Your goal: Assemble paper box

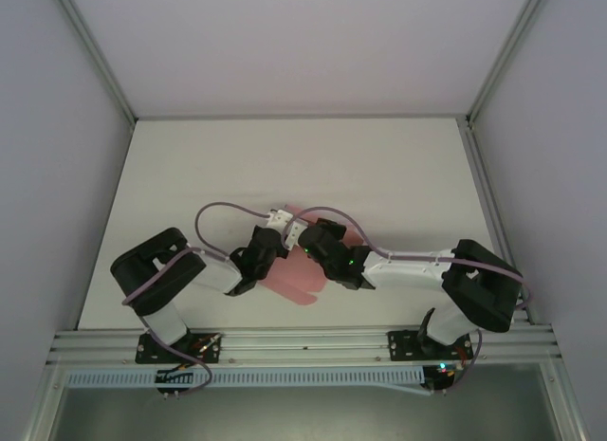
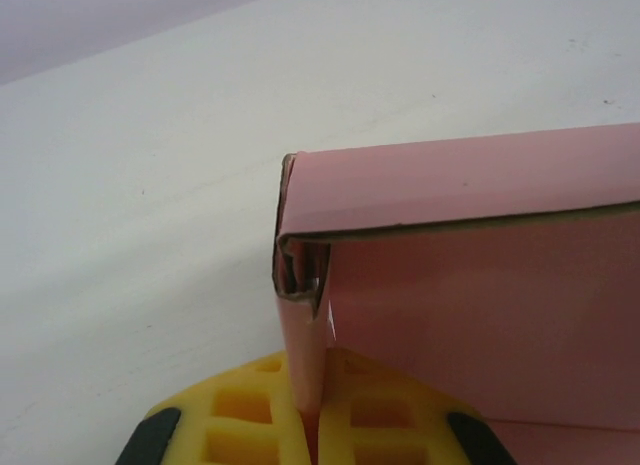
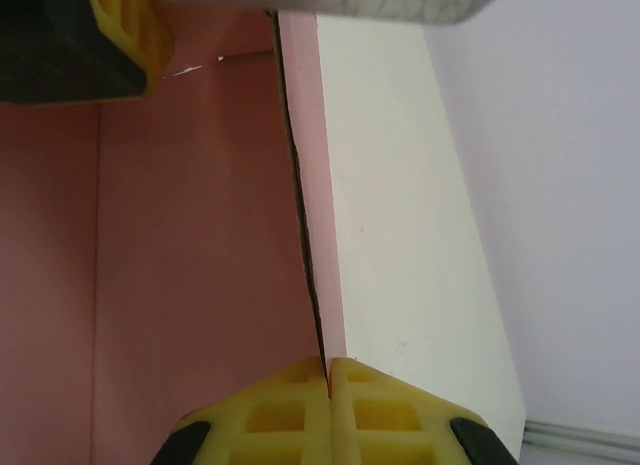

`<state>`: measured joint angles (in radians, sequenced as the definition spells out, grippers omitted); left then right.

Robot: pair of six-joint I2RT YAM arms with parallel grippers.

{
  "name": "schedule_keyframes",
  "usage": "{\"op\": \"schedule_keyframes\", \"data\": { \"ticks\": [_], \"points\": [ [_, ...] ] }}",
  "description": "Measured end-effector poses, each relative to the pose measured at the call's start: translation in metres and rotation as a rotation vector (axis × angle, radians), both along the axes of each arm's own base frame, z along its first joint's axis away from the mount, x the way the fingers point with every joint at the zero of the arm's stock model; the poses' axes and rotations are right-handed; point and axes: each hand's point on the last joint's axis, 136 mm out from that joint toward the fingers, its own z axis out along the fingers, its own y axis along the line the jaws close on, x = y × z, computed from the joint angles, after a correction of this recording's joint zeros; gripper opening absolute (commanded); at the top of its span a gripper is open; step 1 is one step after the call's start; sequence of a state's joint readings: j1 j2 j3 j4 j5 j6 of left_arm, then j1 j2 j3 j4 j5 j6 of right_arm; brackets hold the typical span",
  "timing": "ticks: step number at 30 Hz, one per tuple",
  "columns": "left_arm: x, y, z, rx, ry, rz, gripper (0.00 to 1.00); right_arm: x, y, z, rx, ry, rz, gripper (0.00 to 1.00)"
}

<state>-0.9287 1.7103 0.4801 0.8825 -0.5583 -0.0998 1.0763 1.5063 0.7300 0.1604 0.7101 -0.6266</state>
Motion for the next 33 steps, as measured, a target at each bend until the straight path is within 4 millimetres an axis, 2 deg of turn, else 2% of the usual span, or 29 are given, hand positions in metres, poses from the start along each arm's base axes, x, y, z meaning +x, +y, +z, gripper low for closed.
{"op": "schedule_keyframes", "data": {
  "ticks": [1,4,8,12,19,21,24,25,28,29,33],
  "points": [
    [0.0,-0.001,0.0,-0.003,-0.004,0.006,0.0,0.0,0.0,0.0,0.003,0.001,-0.001,0.0],
    [0.001,0.0,0.0,-0.002,-0.009,0.011,0.22,0.0,0.0,0.0,0.01,0.004,-0.002,0.0],
    [-0.004,0.01,-0.007,0.02,0.013,0.017,0.26,-0.001,0.002,-0.002,0.015,0.014,0.008,0.0],
    [-0.007,0.017,0.001,0.001,0.029,0.008,0.3,-0.002,0.004,-0.003,0.025,0.024,0.014,0.0],
    [-0.009,0.019,0.0,0.002,0.058,-0.003,0.27,-0.003,0.005,-0.004,0.039,0.037,0.014,0.0],
    [-0.008,0.017,-0.001,0.006,0.067,-0.008,0.15,-0.004,0.005,-0.005,0.039,0.04,0.016,0.0],
    [-0.007,0.012,0.001,-0.002,0.07,-0.019,0.05,-0.004,0.006,-0.005,0.052,0.047,0.017,0.03],
    [-0.007,0.011,0.001,-0.004,0.071,-0.022,0.03,-0.005,0.006,-0.004,0.059,0.049,0.017,0.05],
    [-0.007,0.01,0.003,-0.011,0.062,-0.033,0.0,-0.008,0.008,0.001,0.093,0.062,0.027,0.25],
    [-0.007,0.01,0.004,-0.017,0.058,-0.033,0.0,-0.009,0.009,0.006,0.115,0.066,0.033,0.33],
    [-0.007,0.013,0.004,-0.04,0.046,-0.055,0.0,-0.016,0.013,0.031,0.235,0.07,0.058,0.53]
  ]
}}
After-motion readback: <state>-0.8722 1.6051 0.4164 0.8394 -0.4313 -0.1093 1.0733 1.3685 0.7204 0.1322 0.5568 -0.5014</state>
